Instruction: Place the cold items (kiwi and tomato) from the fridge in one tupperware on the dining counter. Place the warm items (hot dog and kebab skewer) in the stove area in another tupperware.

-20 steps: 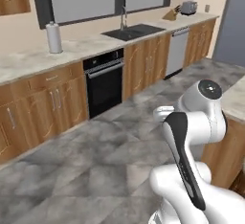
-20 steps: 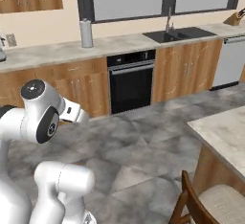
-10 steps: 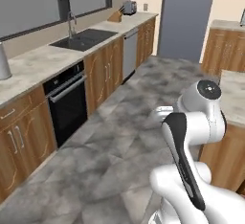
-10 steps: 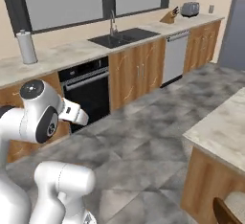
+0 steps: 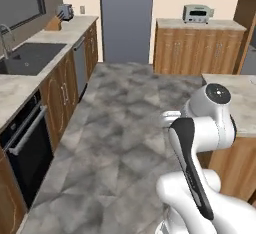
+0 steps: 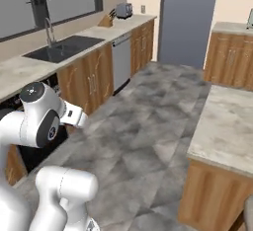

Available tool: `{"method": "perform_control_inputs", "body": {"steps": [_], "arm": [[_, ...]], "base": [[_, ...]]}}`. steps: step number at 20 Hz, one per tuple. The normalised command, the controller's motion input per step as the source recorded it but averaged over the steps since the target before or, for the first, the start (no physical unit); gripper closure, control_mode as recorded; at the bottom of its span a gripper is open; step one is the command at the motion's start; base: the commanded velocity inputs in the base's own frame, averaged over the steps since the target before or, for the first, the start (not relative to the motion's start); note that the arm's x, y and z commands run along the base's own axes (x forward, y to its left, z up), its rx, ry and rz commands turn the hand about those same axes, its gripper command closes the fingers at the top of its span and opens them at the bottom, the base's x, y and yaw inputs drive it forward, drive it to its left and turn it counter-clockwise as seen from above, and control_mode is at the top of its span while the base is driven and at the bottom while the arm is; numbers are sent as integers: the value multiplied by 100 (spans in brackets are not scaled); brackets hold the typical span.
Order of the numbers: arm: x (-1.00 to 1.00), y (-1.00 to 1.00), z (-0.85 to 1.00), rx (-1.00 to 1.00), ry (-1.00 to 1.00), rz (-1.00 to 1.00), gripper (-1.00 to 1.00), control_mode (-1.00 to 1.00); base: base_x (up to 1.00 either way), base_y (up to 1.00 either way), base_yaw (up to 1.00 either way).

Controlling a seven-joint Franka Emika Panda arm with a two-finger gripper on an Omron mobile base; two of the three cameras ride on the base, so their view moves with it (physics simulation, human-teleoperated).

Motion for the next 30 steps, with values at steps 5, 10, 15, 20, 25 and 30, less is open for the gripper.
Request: {"method": "perform_control_inputs", "body": {"steps": [5,10,15,20,25,30], "arm": [[0,0,0,0,0,0,-100,100],[0,0,0,0,0,0,-100,100],[0,0,0,0,0,0,-100,100],[0,0,0,0,0,0,-100,100],[0,0,0,0,0,0,-100,100],[0,0,0,0,0,0,-100,100]], "base": [[99,54,-59],[100,64,-58],[100,74,-54],[100,76,-52],[100,76,-51],[100,79,-49]]}}
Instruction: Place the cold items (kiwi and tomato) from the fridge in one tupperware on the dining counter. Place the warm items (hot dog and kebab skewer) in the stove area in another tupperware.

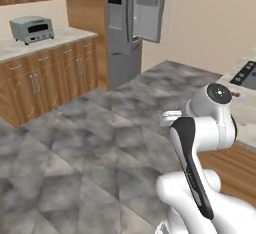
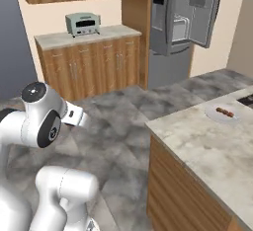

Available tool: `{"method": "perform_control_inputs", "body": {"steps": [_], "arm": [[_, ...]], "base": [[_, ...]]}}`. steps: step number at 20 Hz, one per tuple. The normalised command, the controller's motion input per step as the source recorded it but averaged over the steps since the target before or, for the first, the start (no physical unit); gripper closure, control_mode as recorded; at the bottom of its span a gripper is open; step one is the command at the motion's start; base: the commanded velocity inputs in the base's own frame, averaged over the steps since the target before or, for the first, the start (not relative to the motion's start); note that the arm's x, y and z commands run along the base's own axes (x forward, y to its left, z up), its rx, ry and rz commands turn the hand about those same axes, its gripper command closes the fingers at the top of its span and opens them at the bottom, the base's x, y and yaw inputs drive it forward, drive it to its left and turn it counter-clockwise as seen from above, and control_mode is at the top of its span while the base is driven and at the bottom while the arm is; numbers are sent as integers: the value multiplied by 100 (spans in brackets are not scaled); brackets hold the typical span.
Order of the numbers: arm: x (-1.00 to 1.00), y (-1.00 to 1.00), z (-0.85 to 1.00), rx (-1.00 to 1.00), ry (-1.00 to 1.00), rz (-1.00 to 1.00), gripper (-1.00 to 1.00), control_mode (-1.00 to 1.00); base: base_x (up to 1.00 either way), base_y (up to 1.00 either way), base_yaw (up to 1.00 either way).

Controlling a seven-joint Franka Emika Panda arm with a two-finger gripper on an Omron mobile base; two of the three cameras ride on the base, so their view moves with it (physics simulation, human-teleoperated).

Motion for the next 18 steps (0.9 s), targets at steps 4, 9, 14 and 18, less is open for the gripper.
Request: {"method": "perform_control_inputs", "body": {"steps": [4,9,14,18], "arm": [[0,0,0,0,0,0,-100,100],[0,0,0,0,0,0,-100,100],[0,0,0,0,0,0,-100,100],[0,0,0,0,0,0,-100,100]], "base": [[100,81,-47],[100,81,-46],[100,76,-45],[100,66,-36]]}}
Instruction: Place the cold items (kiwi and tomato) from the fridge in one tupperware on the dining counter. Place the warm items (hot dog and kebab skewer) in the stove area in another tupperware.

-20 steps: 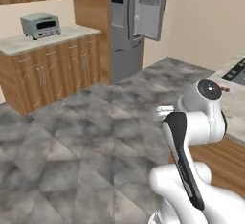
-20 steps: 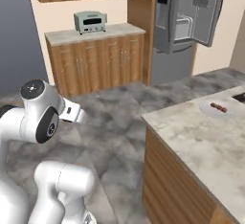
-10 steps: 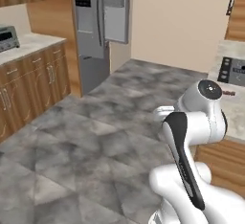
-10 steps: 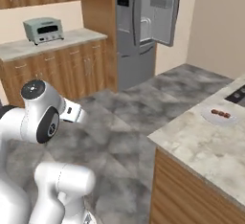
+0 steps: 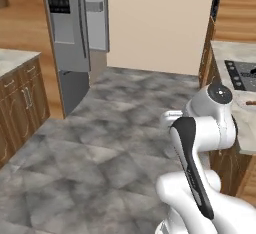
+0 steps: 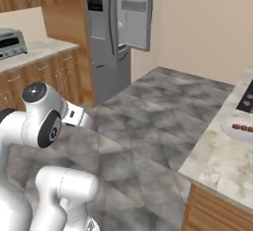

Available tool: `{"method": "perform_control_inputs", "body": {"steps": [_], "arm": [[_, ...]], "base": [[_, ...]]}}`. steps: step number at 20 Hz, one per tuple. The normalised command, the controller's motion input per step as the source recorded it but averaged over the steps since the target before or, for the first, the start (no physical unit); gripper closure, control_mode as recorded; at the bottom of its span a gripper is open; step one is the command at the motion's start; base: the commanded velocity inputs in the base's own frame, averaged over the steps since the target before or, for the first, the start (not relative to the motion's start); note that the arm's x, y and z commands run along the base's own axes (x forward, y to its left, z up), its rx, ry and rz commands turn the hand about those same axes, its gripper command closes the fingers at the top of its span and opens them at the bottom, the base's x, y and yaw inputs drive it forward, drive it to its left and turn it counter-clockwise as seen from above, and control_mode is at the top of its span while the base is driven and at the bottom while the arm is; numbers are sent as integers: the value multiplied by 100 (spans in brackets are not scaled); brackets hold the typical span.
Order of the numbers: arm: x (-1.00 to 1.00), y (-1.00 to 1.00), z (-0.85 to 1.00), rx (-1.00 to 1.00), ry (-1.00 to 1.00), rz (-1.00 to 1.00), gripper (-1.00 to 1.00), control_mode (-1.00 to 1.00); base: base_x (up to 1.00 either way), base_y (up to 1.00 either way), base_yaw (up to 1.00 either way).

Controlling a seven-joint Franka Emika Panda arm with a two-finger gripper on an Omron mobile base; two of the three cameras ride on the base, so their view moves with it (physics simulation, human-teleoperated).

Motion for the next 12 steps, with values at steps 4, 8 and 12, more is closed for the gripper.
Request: {"method": "perform_control_inputs", "body": {"steps": [4,8,12], "arm": [[0,0,0,0,0,0,-100,100],[0,0,0,0,0,0,-100,100],[0,0,0,0,0,0,-100,100]], "base": [[100,53,-34],[100,19,-13],[100,0,0]]}}
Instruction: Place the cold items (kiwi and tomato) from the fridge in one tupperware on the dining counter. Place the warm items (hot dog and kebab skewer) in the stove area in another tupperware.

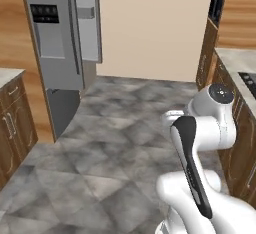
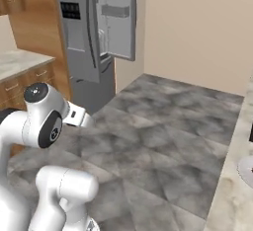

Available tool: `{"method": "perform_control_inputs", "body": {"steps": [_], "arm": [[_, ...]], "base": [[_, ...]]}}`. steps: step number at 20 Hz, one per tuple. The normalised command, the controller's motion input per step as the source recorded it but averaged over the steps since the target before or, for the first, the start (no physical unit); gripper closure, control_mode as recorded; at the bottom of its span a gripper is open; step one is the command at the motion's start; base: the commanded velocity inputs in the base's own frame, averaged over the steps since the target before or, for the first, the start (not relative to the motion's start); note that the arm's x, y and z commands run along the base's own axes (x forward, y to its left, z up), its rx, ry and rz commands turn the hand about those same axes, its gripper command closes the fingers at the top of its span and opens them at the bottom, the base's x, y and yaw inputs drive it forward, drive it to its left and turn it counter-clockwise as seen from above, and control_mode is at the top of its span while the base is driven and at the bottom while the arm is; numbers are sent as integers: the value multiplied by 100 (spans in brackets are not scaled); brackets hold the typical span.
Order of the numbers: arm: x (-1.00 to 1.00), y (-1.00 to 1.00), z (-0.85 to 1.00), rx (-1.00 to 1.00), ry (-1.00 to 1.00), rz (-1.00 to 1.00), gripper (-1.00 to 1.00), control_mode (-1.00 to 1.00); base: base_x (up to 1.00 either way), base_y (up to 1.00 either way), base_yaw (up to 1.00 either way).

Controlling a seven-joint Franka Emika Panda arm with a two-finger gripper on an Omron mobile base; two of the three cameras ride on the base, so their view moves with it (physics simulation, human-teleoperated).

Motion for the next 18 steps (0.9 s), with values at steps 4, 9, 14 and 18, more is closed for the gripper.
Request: {"method": "perform_control_inputs", "body": {"steps": [4,9,14,18], "arm": [[0,0,0,0,0,0,-100,100],[0,0,0,0,0,0,-100,100],[0,0,0,0,0,0,-100,100],[0,0,0,0,0,0,-100,100]], "base": [[100,0,0],[100,0,3],[100,0,10],[100,-3,22]]}}
